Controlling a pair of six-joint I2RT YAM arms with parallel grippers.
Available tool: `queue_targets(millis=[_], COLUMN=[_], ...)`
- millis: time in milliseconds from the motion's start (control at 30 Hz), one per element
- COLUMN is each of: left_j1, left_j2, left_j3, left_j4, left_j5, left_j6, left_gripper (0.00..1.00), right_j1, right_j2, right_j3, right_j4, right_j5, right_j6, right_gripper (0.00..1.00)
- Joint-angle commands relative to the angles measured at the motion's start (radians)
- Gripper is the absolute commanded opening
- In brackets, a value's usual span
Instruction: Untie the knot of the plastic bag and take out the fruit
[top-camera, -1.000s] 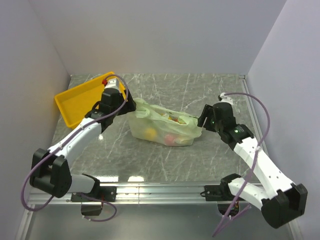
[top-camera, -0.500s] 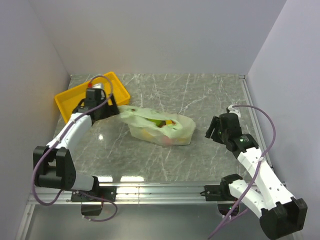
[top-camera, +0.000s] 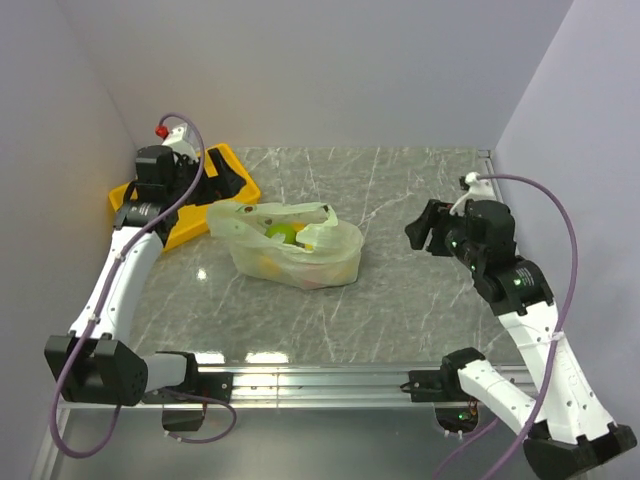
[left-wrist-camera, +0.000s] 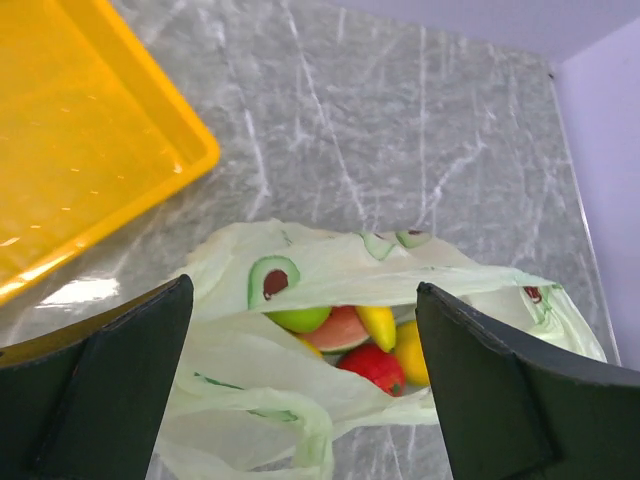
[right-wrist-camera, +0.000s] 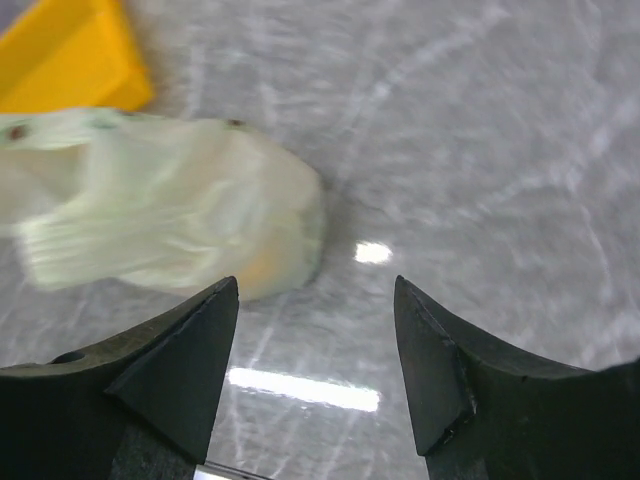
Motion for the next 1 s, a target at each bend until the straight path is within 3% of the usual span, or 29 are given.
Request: queue_targets(millis=[0,67,200,333,433,733,967], left_j1=[-0.002,-0.004,-0.072,-0.334,-0.422,-0.458,-0.516], left_j2=[-0.058,-0.092,-0.17,-0.204,-0.196,-0.066,0.052], left_j3=[0.041,0.047,0.021,-0.026,-0.094,-0.218,-0.275], left_j4=[-0.067,-0.096,-0.05,-0.014,0.014,0.108,0.175], left_j5=[-0.119,-0.2,-0.121,-0.107,-0.096,-0.018,0.038], left_j6=[0.023,0.035,0.107,0.191,0.228,0.349,0.325], left_gripper=[0.99,0.99,0.96,0.94,0.93,0.94,0.94], right_j1=[0.083,0.174,0.24,0.257,0.277,0.312,0.352], right_j2=[0.056,0.097,0.223,0.359,0.479,0.752,0.939], right_j3=[0.06,0.076,0.16,0.266,0.367,0.57,0.622], right_j4=[0.034,0.069,0.109,0.137,0.132,0.144,0.136], right_j5=[-0.058,-0.038,-0.065,-0.122,-0.15,-0.274,-0.228], right_j6=[-0.071,-0.083,-0.076,-0.079,-0.08,-0.056,-0.086], right_gripper=[0.71,0.71,0.71,0.71,0.71,0.73,0.69])
